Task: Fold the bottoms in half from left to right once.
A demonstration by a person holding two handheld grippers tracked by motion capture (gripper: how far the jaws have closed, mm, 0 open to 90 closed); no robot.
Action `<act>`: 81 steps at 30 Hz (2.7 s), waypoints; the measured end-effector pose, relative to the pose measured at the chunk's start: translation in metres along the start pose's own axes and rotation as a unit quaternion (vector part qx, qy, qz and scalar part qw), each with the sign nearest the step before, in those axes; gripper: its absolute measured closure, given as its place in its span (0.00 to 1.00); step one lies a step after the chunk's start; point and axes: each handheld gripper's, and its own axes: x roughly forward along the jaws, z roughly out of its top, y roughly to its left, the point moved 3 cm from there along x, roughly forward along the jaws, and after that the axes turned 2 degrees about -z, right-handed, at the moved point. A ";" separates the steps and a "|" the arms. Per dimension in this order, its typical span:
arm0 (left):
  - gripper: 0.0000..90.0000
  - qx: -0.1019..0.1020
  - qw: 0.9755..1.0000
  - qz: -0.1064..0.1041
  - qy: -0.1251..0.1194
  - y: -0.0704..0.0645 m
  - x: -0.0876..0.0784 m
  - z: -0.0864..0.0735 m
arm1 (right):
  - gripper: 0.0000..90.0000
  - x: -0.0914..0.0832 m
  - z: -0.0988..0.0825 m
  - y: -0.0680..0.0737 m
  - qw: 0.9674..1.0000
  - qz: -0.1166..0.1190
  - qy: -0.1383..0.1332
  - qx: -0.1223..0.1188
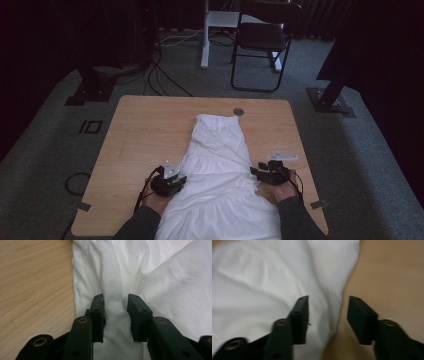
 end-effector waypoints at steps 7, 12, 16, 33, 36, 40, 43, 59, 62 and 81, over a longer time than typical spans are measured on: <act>0.75 0.000 1.000 -0.001 -0.009 0.000 0.001 -0.001 | 0.41 0.044 0.055 0.037 0.996 0.033 0.009 -0.080; 0.75 0.000 1.000 -0.001 -0.014 0.000 0.001 -0.002 | 0.41 0.096 0.061 0.053 0.988 0.014 0.068 -0.137; 0.75 0.001 1.000 -0.001 -0.013 0.000 0.001 -0.002 | 0.87 0.103 0.064 0.040 0.986 -0.017 0.067 -0.155; 0.70 0.007 1.000 -0.018 0.015 -0.004 -0.002 0.003 | 0.76 0.103 0.061 -0.035 0.995 -0.094 0.040 -0.005; 0.61 0.008 1.000 -0.009 -0.002 0.003 -0.008 0.019 | 0.74 0.103 0.061 -0.036 0.995 -0.090 0.039 -0.002; 0.56 0.014 0.999 0.000 -0.045 0.017 -0.011 0.065 | 0.73 0.103 0.060 -0.035 0.995 -0.094 0.039 -0.002; 0.56 0.024 0.998 0.001 -0.057 0.025 -0.001 0.089 | 0.72 0.103 0.060 -0.035 0.995 -0.094 0.037 -0.001; 0.65 -0.003 1.000 -0.005 0.013 0.041 0.085 0.084 | 0.70 0.099 0.053 -0.027 0.996 -0.085 0.027 -0.001; 0.65 -0.006 1.000 -0.007 0.014 0.036 0.077 0.076 | 0.70 0.095 0.049 -0.022 0.996 -0.080 0.027 -0.005; 0.53 -0.016 1.000 -0.022 0.002 0.011 0.017 0.042 | 0.68 0.052 0.002 0.014 0.998 -0.046 0.025 -0.043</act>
